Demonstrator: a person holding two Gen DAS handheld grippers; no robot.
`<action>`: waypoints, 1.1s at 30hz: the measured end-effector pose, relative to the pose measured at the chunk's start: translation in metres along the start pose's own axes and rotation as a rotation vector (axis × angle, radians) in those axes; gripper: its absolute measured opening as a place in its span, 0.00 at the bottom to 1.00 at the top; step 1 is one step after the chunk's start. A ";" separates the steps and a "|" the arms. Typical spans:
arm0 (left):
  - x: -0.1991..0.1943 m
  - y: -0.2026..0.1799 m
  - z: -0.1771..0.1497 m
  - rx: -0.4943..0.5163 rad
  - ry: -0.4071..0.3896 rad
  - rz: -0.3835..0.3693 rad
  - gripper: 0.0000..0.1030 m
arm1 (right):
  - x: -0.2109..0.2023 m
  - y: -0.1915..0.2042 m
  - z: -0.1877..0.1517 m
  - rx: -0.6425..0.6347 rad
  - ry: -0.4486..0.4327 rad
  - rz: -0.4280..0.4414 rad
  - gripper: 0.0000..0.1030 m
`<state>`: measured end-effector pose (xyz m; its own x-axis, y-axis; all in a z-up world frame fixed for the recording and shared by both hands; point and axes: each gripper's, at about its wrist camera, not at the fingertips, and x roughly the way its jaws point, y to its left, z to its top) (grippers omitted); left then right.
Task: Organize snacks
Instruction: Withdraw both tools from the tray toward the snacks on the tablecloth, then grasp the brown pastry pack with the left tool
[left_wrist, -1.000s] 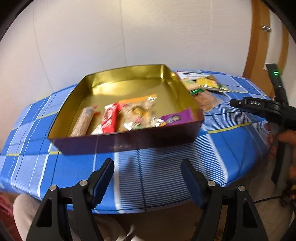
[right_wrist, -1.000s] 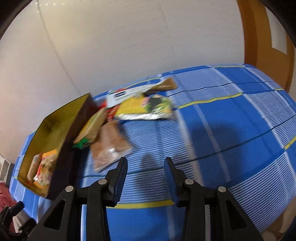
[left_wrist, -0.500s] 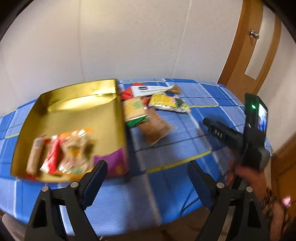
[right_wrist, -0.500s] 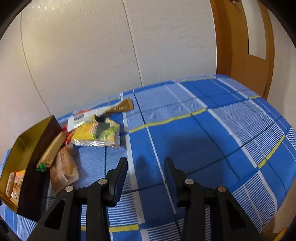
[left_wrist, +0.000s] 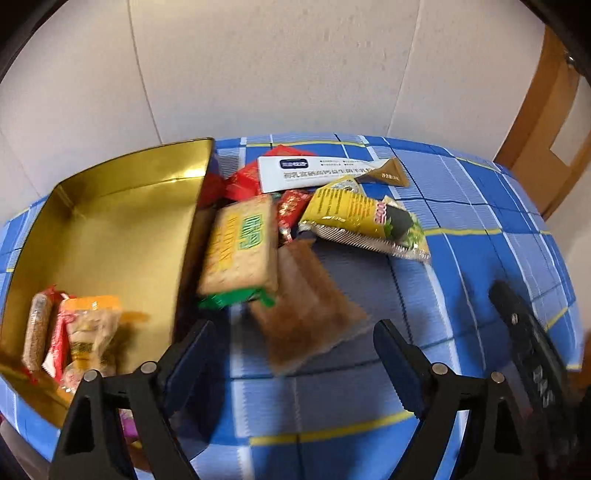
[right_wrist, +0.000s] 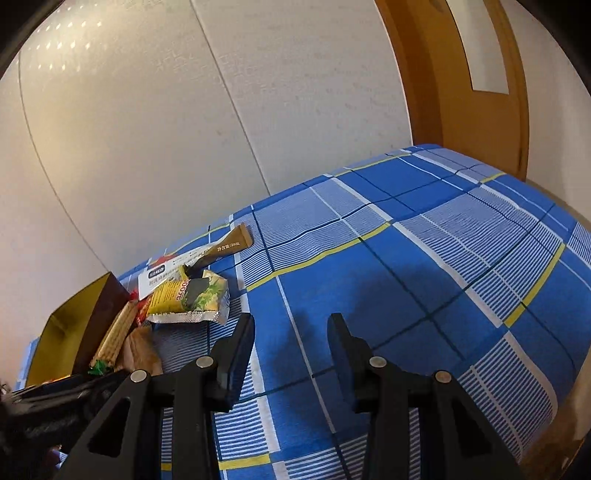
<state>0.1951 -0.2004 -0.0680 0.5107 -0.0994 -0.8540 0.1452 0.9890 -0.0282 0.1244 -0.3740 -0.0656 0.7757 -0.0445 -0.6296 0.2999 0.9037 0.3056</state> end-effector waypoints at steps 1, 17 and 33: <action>0.006 -0.004 0.003 0.002 0.010 0.006 0.85 | 0.000 -0.001 0.000 0.004 0.000 0.003 0.40; 0.016 -0.015 -0.016 0.041 -0.109 0.076 0.50 | 0.000 -0.007 0.002 0.056 0.003 0.033 0.40; -0.015 -0.004 -0.074 0.097 -0.180 -0.069 0.50 | 0.030 0.047 0.028 -0.164 0.068 0.230 0.42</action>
<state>0.1239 -0.1948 -0.0938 0.6388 -0.1936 -0.7446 0.2616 0.9648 -0.0264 0.1770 -0.3449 -0.0498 0.7722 0.1928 -0.6054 0.0227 0.9439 0.3295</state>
